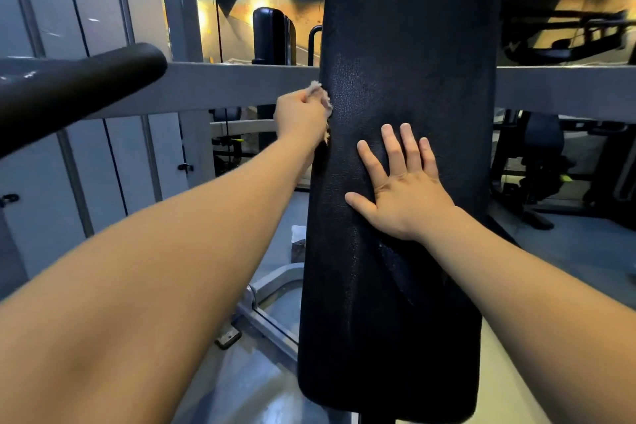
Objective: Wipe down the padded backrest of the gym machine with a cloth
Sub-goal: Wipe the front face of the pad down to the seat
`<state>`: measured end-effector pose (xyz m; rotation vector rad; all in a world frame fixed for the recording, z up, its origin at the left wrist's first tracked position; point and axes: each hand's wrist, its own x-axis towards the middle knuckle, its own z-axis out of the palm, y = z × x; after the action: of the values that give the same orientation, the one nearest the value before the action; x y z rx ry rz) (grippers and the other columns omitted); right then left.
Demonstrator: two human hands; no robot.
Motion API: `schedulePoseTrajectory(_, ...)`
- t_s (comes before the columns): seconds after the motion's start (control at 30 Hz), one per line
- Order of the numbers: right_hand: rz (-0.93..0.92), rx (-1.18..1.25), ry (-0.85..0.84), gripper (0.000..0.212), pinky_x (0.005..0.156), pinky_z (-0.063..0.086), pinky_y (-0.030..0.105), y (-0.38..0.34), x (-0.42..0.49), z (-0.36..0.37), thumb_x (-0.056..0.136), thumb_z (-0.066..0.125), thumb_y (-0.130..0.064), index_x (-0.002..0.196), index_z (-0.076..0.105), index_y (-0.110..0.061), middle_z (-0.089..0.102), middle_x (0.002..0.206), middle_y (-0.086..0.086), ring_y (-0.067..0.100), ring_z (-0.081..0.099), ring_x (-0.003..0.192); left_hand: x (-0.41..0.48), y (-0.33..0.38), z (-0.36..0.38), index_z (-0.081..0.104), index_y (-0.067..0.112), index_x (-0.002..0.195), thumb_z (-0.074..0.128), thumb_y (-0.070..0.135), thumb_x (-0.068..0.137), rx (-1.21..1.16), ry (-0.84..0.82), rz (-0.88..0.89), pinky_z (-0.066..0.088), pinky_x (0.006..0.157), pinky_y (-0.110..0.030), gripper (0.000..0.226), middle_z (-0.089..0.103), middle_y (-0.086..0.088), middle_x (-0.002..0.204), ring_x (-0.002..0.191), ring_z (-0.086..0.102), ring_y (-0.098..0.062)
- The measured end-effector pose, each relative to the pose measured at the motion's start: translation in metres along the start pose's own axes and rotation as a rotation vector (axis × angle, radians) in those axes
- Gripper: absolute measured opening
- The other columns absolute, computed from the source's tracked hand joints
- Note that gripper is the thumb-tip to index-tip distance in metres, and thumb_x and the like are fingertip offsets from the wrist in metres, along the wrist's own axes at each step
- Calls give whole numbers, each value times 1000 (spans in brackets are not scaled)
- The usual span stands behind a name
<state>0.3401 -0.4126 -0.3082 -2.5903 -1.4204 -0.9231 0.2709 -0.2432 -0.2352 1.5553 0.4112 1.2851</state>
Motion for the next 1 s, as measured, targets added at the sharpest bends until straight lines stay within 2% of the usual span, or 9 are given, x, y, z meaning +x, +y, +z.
schedulePoseTrajectory(0.1,-1,5,15,85,122,-18,54,-1,-1,0,94,19,-77,160,-14,-33,-27,166,12,35,-32,150,5,-10,-1,72,16,82,53,30,102,38,-17,97,43,62,-26,32,62,7,66,58,53,-6)
schedulePoseTrajectory(0.17,1,-6,9,85,122,-18,54,-1,-1,0,95,18,-76,160,-14,-33,-27,166,12,35,-32,150,1,-20,1,69,1,104,50,34,102,81,-61,153,46,65,-26,37,65,5,72,63,58,-8)
schedulePoseTrajectory(0.23,4,-9,-1,84,121,-18,54,-2,-1,-1,96,18,-75,159,-16,-32,-28,165,12,35,-33,149,-4,-29,0,67,4,119,52,39,100,154,-54,161,51,75,-29,42,72,-2,87,81,67,-16)
schedulePoseTrajectory(0.3,8,-1,-6,83,121,-19,54,-2,-1,-2,96,17,-75,159,-17,-32,-30,165,13,35,-35,148,-3,-25,5,69,6,112,55,38,96,106,-37,157,49,74,-30,38,71,-6,83,80,68,-22)
schedulePoseTrajectory(0.4,1,-7,-17,83,121,-20,54,-2,-2,-3,96,16,-75,159,-18,-32,-31,164,12,35,-36,148,20,10,19,71,13,86,57,24,98,2,49,121,48,61,-27,21,66,3,71,63,60,-9)
schedulePoseTrajectory(0.53,0,-1,-17,83,121,-21,54,-1,-1,-2,96,16,-75,158,-19,-32,-31,164,12,34,-36,148,46,32,23,78,19,93,58,31,97,142,86,208,55,69,-27,24,71,4,78,73,67,-11)
schedulePoseTrajectory(0.63,2,-12,-25,83,121,-21,54,-1,-1,-1,96,15,-75,158,-20,-32,-32,164,12,35,-36,148,25,20,13,79,18,102,55,35,102,243,61,246,52,62,-19,29,71,6,73,67,66,-5)
schedulePoseTrajectory(0.77,5,-11,-25,84,121,-19,55,-3,-1,-2,96,18,-73,159,-18,-30,-31,164,14,37,-35,148,-4,-9,-11,72,19,71,54,33,100,316,20,252,52,60,-28,38,69,0,60,58,65,-11)
schedulePoseTrajectory(1.0,-3,-16,-34,88,122,-17,55,-5,-5,-8,96,21,-75,160,-17,-29,-30,164,15,36,-33,149,-93,-77,-47,68,11,66,56,44,100,234,-48,47,40,54,-29,50,64,-5,56,52,51,-12)
